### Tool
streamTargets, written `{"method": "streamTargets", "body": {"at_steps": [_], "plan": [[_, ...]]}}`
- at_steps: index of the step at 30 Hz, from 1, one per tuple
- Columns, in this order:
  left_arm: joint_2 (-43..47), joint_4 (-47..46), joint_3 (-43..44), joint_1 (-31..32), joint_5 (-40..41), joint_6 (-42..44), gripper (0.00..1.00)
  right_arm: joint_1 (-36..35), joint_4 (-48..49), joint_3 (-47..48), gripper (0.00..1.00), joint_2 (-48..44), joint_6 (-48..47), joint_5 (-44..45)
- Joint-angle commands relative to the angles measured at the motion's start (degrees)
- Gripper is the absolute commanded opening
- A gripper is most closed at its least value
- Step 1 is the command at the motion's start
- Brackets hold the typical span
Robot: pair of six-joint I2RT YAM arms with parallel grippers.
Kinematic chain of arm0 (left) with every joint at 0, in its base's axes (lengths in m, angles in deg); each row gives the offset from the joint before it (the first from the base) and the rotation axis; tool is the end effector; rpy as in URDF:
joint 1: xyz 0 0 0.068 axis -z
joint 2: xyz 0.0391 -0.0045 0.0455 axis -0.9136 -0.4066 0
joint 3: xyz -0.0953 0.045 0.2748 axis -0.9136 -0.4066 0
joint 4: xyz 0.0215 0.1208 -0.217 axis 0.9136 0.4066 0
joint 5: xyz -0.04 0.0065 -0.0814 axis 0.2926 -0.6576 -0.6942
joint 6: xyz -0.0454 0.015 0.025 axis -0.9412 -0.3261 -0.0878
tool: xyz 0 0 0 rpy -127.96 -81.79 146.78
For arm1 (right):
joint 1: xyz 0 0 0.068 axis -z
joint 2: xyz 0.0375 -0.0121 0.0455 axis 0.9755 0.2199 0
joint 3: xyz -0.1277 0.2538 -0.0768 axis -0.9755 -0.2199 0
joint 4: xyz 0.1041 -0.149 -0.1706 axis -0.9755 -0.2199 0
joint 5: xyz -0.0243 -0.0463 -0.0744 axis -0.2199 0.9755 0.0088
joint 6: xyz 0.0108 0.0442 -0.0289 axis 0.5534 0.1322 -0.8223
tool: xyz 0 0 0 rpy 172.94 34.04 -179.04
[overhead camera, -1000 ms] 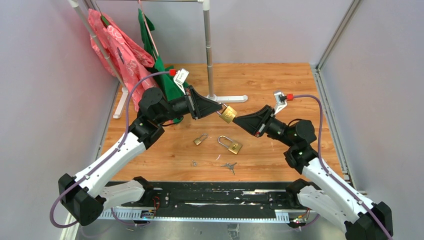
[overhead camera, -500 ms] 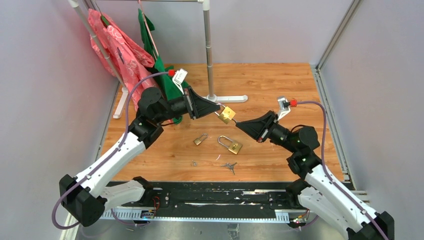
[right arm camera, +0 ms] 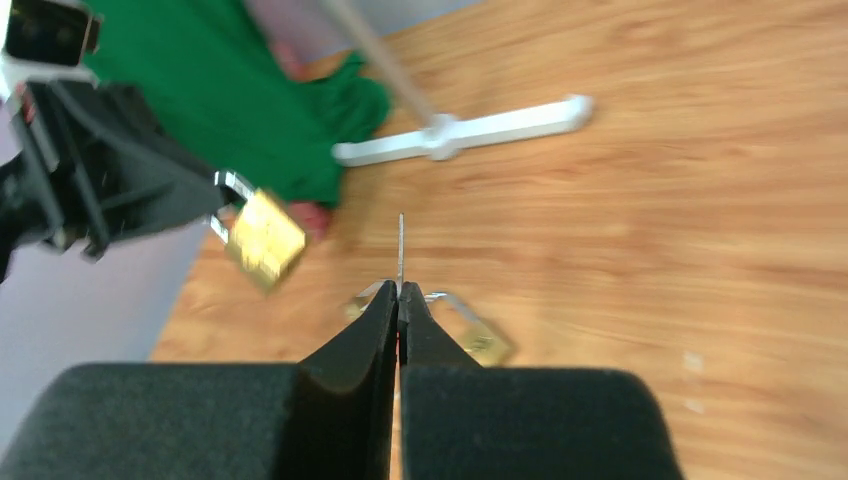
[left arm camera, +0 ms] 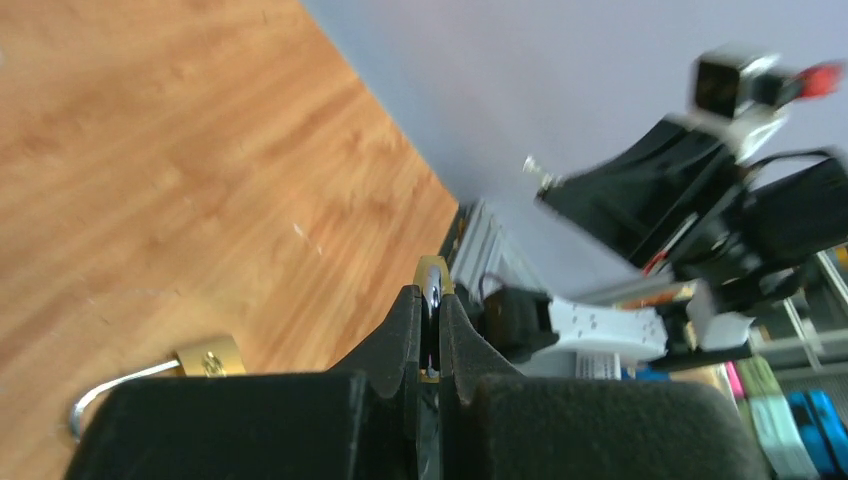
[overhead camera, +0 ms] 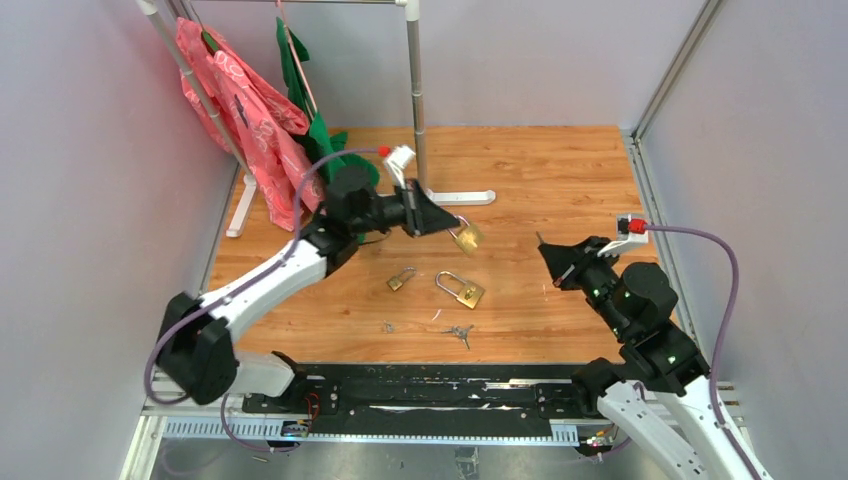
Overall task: Lock with the key
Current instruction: Place the lock at the center of the board.
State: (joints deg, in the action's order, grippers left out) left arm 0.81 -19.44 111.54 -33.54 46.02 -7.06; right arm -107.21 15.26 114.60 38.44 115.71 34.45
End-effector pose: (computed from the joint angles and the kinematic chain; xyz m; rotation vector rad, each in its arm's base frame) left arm 0.2230 -0.1674 0.3718 0.3487 1.8145 -1.5295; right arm 0.0622 0.0360 0.3490 0.0708 1.6245 0.8910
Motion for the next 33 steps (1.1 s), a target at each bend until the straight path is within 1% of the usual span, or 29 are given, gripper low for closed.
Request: {"method": "streamTargets", "body": {"at_steps": [1, 5, 10, 14, 18, 24, 30, 31, 33], "plan": [[-9.5, -1.7, 3.3, 6.6, -3.0, 3.3, 0.0, 1.3, -21.1, 5.0, 0.0, 2.3, -5.9, 22.3], [-20.3, -1.7, 7.9, 11.9, -3.2, 4.4, 0.0, 1.4, -23.6, 6.4, 0.0, 1.1, -4.9, 26.8], [-33.1, -2.2, 16.2, 17.4, -3.0, 4.2, 0.0, 1.3, -23.4, 6.0, 0.0, -3.6, -5.4, 27.3], [-41.9, -4.5, 22.1, 19.5, -2.8, 1.9, 0.0, 1.3, -24.8, 6.6, 0.0, -4.8, -6.0, 26.6], [-50.5, -5.5, 28.3, 19.8, -2.0, -0.6, 0.0, 1.4, -25.2, 6.8, 0.0, -4.8, -5.9, 24.7], [-57.1, -5.7, 32.9, 19.8, 1.0, -1.5, 0.0, 1.3, -25.2, 6.6, 0.0, -4.6, -6.2, 22.9], [-60.4, -5.7, 34.4, 19.8, 2.9, -1.6, 0.0, 1.3, -25.6, 5.7, 0.0, -4.2, -6.0, 20.1], [-60.8, -5.7, 34.3, 19.8, 3.4, -1.6, 0.01, 1.3, -25.7, 5.5, 0.0, -3.8, -5.8, 19.2], [-61.1, -5.7, 34.1, 19.8, 4.1, -1.6, 0.17, 1.3, -26.0, 5.2, 0.0, -3.2, -5.3, 18.8]]}}
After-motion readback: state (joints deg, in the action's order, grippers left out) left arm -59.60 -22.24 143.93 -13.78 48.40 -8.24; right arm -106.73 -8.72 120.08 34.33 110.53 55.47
